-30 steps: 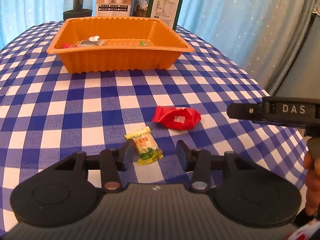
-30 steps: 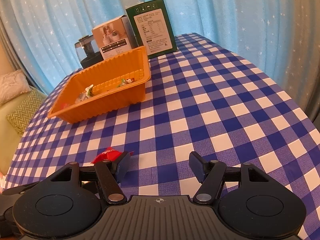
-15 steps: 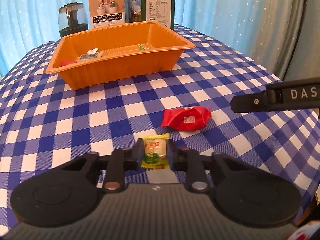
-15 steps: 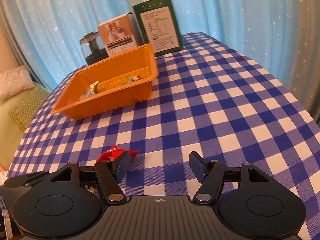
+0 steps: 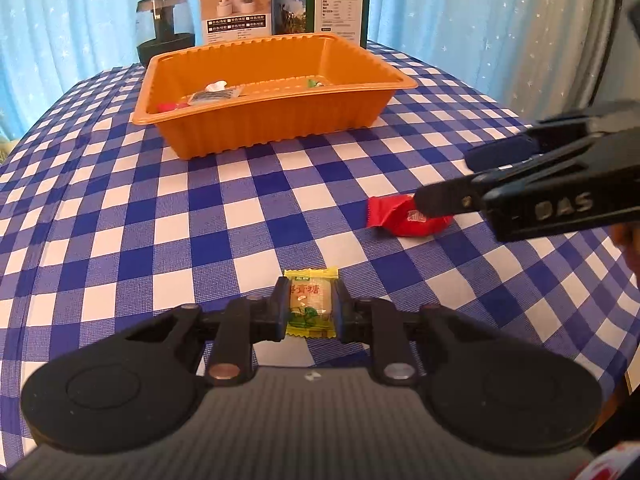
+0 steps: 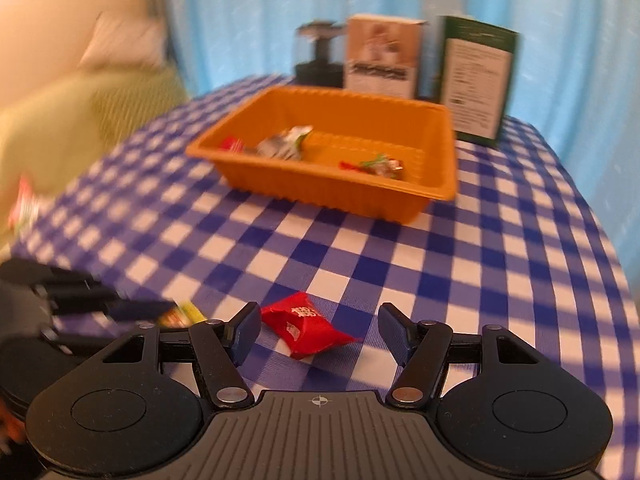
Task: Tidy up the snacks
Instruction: 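Grasp the yellow-green candy with the left gripper while the right grasps the red packet, then carry both held snacks over the orange tray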
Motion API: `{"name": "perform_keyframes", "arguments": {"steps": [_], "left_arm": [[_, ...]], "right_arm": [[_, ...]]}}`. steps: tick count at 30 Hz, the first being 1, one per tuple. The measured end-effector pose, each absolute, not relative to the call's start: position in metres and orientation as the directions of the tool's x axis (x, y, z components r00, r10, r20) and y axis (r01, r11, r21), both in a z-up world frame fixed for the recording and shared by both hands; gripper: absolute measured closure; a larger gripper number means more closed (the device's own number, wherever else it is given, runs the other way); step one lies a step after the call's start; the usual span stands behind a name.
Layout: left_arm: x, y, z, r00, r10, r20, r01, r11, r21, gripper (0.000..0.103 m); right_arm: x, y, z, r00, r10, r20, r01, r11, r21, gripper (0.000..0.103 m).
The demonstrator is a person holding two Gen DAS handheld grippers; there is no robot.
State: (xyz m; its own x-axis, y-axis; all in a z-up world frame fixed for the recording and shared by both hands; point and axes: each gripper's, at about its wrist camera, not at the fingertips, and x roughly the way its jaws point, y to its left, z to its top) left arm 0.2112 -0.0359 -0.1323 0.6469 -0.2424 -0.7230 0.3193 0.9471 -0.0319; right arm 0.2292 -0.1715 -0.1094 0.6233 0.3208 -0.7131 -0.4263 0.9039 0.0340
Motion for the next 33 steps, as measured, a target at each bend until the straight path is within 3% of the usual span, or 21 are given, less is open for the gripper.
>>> {"name": "perform_keyframes", "arguments": {"steps": [9,11,17,24,33], "left_arm": [[0.211,-0.036,-0.132,0.65,-0.239,-0.721,0.313,0.949,-0.033,0.082],[0.212,-0.036,-0.132,0.647,-0.242,-0.723,0.314,0.949,-0.036,0.082],[0.212,-0.036,-0.132,0.642,-0.254,-0.724,0.327,0.944,-0.042,0.076],[0.212,-0.04,-0.133,0.644,-0.242,-0.725,0.335,0.942,-0.017,0.07],[0.214,-0.04,-0.133,0.651,-0.225,-0.725,0.318,0.948,-0.01,0.069]], "right_arm": [[0.269,-0.159,-0.139,0.47,0.366,-0.803,-0.575,0.817,0.036,0.039],[0.271,-0.158,-0.142,0.449,0.372,-0.812,-0.592,0.805,0.041,0.047],[0.279,-0.162,-0.143,0.436,0.382,-0.815,-0.576,0.814,0.074,0.054],[0.27,-0.163,-0.14,0.449,0.365,-0.815,-0.565,0.823,0.057,0.073],[0.262,-0.161,-0.139,0.475,0.359,-0.803,-0.523,0.849,0.07,0.075]]}}
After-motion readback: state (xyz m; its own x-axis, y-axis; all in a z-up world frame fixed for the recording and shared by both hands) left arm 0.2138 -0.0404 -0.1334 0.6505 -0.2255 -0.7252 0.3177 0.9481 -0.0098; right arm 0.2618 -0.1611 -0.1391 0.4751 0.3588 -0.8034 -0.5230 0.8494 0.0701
